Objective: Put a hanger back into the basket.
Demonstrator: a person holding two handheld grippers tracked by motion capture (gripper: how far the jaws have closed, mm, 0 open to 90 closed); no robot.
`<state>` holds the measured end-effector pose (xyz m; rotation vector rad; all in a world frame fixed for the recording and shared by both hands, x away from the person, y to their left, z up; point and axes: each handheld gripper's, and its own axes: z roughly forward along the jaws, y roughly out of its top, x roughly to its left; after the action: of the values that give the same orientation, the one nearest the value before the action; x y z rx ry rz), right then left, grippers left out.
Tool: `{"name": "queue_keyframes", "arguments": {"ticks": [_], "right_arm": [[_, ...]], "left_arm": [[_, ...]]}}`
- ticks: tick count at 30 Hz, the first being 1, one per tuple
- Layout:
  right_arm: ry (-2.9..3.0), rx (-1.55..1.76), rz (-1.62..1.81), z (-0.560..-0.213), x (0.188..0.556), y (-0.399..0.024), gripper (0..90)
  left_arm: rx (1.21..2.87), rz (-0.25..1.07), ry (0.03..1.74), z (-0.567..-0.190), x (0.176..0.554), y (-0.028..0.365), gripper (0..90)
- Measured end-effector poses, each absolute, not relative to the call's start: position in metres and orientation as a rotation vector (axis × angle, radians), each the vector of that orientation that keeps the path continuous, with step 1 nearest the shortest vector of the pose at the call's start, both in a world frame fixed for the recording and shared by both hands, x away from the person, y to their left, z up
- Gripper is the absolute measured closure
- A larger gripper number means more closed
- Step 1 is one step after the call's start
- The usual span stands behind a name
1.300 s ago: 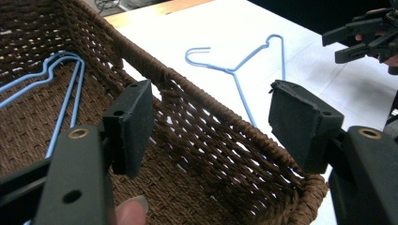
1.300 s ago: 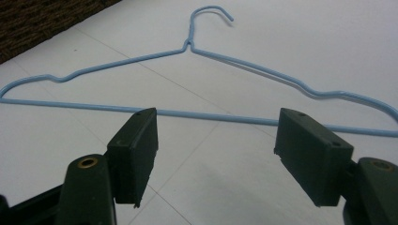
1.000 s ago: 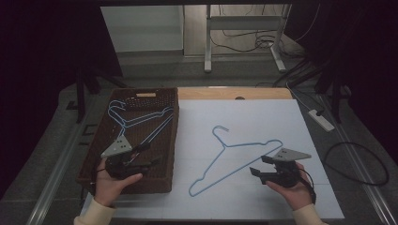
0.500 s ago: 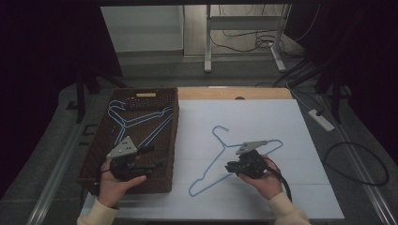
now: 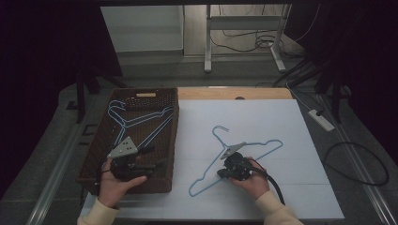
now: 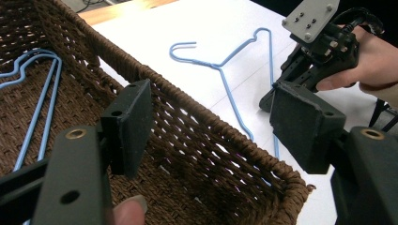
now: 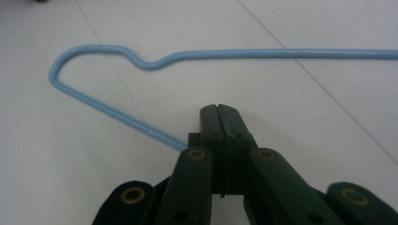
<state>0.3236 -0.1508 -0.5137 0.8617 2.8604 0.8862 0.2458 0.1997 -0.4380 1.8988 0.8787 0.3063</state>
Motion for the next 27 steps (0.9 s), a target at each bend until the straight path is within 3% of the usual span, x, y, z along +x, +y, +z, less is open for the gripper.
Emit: {"name": "queue_keyframes", "arguments": {"ticks": [27], "right_arm": [[2.819, 0.995, 0.933, -0.513, 0.281, -0.216, 90.0]], "left_arm": [[1.907, 0.296, 0.878, -0.439, 0.244, 0.198, 30.9]]}}
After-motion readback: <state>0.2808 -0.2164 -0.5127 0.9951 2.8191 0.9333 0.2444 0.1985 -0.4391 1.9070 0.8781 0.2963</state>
